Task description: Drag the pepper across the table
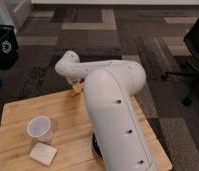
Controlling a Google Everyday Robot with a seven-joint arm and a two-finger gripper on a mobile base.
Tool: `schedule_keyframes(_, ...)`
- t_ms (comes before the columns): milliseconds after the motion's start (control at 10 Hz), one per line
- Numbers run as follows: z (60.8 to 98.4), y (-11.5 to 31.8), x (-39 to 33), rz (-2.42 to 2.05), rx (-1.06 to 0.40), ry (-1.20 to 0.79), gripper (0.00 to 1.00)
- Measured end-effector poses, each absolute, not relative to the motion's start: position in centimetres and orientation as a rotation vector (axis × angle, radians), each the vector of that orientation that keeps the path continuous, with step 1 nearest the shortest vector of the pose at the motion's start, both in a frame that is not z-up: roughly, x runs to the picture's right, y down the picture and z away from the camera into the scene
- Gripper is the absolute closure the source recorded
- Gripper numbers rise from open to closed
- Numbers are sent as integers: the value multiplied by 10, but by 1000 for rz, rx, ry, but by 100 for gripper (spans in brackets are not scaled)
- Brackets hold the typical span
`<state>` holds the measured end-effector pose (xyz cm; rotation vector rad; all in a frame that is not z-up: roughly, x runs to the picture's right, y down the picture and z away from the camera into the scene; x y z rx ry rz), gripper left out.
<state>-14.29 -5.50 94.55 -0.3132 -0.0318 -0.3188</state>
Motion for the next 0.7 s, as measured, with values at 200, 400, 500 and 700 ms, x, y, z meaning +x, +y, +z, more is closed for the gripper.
schedule_keyframes(200,960,-62,-145,-348,-304,-36,35)
schedule_keyframes(400,970,-69,-145,-374,-297,-30,35)
schedule_keyframes(500,972,-82,-143,-393,-281,-14,35)
schedule_keyframes(700,972,-87,-143,-392,-280,-9,35)
